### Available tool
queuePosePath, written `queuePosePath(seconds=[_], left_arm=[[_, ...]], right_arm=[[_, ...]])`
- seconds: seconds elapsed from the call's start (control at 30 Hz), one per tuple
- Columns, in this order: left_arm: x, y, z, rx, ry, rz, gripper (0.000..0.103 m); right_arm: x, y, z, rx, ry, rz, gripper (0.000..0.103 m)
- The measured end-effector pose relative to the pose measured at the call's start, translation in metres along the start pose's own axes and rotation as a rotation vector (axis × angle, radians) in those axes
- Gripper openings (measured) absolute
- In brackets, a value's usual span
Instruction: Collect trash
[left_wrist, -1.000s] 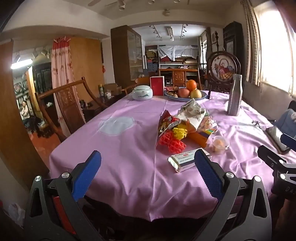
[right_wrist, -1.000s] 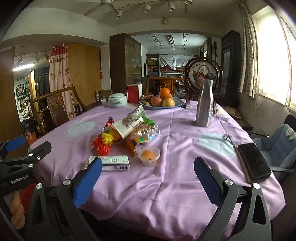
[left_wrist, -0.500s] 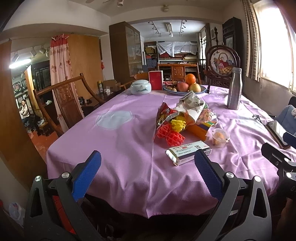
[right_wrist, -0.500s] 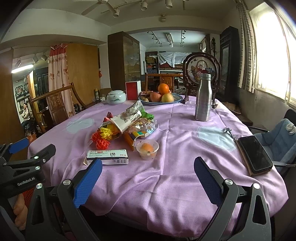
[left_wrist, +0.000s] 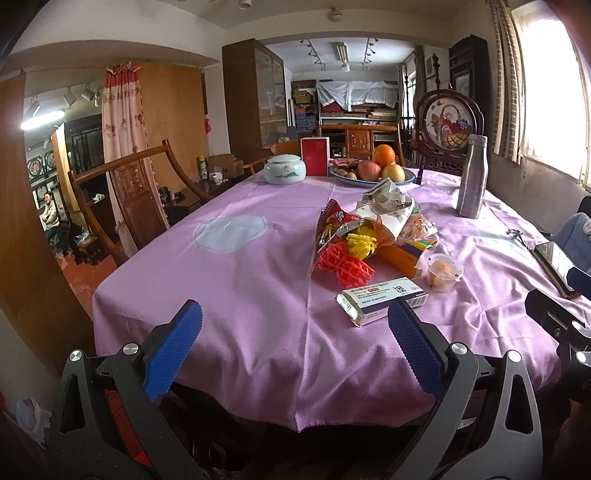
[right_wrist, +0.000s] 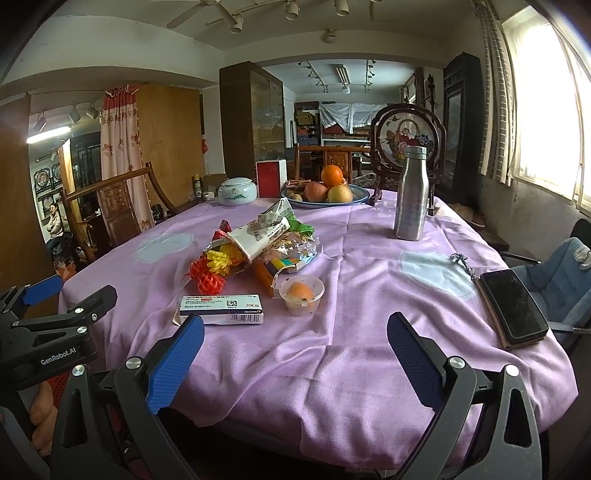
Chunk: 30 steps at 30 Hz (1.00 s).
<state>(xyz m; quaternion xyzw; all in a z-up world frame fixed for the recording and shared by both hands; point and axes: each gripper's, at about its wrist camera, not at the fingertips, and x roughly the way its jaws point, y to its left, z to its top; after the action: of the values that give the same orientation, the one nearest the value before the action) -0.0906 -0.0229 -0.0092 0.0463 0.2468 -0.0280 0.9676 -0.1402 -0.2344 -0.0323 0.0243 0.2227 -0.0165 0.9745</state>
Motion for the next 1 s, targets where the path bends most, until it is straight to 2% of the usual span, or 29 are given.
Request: queuePosePath(seconds=[1.0], left_arm=[[0.003,0.0022,-0.0039,-0.008,0.012,-0.002,0.096]], right_arm=[[-0.0023,0.0044,-0.0011,-0.002,0.005,0.014,0.097]])
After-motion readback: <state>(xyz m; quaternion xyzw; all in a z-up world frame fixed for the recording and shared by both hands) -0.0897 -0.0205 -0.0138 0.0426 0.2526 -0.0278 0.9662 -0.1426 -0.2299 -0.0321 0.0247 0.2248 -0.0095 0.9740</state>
